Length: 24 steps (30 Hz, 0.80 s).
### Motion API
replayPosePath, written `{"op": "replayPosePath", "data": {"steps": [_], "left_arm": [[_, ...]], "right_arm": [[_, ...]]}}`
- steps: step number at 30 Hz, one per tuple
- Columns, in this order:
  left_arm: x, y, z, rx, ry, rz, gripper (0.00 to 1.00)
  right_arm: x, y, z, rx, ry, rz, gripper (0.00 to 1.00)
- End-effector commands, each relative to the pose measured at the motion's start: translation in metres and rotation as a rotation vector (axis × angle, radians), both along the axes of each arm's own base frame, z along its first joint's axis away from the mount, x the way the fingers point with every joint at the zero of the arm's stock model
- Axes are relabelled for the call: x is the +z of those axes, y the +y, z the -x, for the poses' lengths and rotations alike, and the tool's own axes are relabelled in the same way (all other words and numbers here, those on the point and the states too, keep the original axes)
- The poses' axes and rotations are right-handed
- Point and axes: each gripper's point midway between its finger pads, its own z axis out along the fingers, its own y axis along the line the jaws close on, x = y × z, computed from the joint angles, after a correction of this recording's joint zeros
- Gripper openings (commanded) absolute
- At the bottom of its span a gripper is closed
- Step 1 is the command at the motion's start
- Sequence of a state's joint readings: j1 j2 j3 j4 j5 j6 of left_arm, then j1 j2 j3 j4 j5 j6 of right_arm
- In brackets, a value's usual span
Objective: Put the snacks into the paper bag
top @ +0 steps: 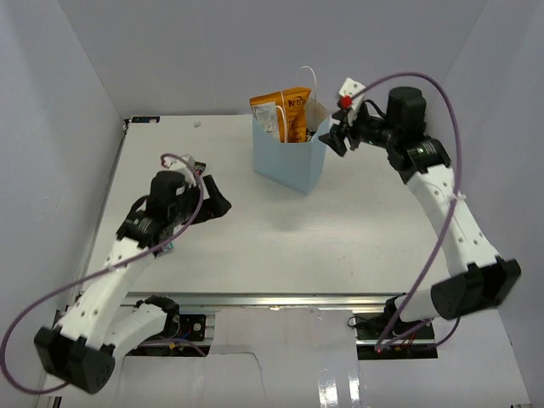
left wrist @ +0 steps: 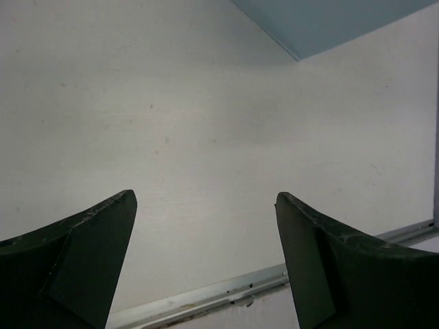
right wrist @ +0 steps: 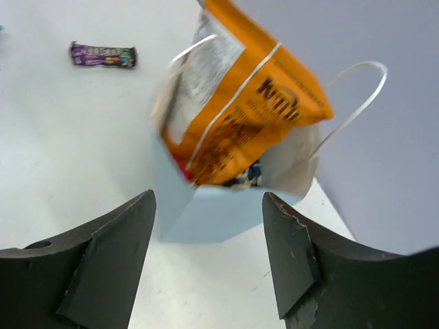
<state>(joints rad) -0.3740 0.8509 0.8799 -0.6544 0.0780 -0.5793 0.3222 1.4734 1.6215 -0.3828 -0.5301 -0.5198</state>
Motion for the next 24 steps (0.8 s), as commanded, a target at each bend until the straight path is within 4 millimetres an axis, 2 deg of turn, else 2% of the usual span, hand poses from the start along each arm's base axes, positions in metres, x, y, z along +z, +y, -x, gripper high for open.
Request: {"op": "replayPosePath", "data": {"steps": [1, 2, 3, 4, 5, 6, 7, 8, 10, 11, 12, 15, 16, 17, 18, 21, 22, 24], "left_arm": [[0.018, -0.001, -0.056, -0.010, -0.066, -0.133, 0.93], [-0.004, 0.006, -0.080, 0.022, -0.003, -0.209, 0.94], [-0.008, 0.008, -0.094, -0.002, 0.000, -0.265, 0.94], [0.004, 0.009, -0.114, -0.003, -0.028, -0.289, 0.93], [-0.024, 0.013, -0.134, -0.008, 0.039, -0.347, 0.88], [-0.031, 0.030, -0.148, 0.027, 0.045, -0.458, 0.86], [-0.025, 0.035, -0.165, 0.048, 0.025, -0.508, 0.85], [-0.035, 0.044, -0.175, 0.058, 0.039, -0.565, 0.85], [-0.077, 0.065, -0.203, 0.073, 0.110, -0.698, 0.81], [-0.071, 0.068, -0.208, 0.077, 0.092, -0.704, 0.79], [-0.095, 0.072, -0.214, 0.068, 0.142, -0.737, 0.77], [-0.107, 0.083, -0.233, 0.083, 0.148, -0.798, 0.76], [-0.120, 0.085, -0.236, 0.068, 0.165, -0.825, 0.76], [-0.120, 0.086, -0.244, 0.060, 0.146, -0.852, 0.76], [-0.132, 0.089, -0.246, 0.052, 0.165, -0.877, 0.76], [-0.137, 0.100, -0.258, 0.078, 0.171, -0.932, 0.73], [-0.145, 0.106, -0.260, 0.091, 0.190, -0.956, 0.72], [-0.143, 0.109, -0.266, 0.101, 0.183, -0.975, 0.70]], "right_arm": [[-0.028, -0.007, 0.065, 0.124, 0.112, -0.049, 0.70], [-0.039, -0.005, 0.085, 0.188, 0.140, -0.056, 0.70], [-0.065, -0.008, 0.109, 0.217, 0.184, -0.051, 0.70], [-0.078, -0.009, 0.121, 0.243, 0.200, -0.043, 0.70], [-0.091, -0.009, 0.137, 0.285, 0.226, -0.044, 0.70], [-0.114, -0.013, 0.156, 0.302, 0.263, -0.038, 0.70], [-0.125, -0.015, 0.165, 0.316, 0.260, -0.028, 0.70], [-0.129, -0.018, 0.175, 0.323, 0.239, -0.027, 0.70], [-0.155, -0.024, 0.188, 0.323, 0.241, -0.014, 0.70], [-0.163, -0.025, 0.191, 0.322, 0.253, -0.013, 0.70], [-0.165, -0.026, 0.194, 0.323, 0.251, -0.013, 0.70], [-0.154, -0.030, 0.194, 0.303, 0.208, -0.019, 0.70], [-0.153, -0.029, 0.195, 0.313, 0.199, -0.026, 0.70], [-0.155, -0.029, 0.197, 0.313, 0.209, -0.029, 0.70], [-0.156, -0.029, 0.197, 0.314, 0.216, -0.029, 0.70], [-0.162, -0.031, 0.193, 0.296, 0.224, -0.015, 0.71], [-0.163, -0.031, 0.192, 0.292, 0.231, -0.013, 0.71], [-0.163, -0.031, 0.191, 0.289, 0.231, -0.012, 0.71]]}}
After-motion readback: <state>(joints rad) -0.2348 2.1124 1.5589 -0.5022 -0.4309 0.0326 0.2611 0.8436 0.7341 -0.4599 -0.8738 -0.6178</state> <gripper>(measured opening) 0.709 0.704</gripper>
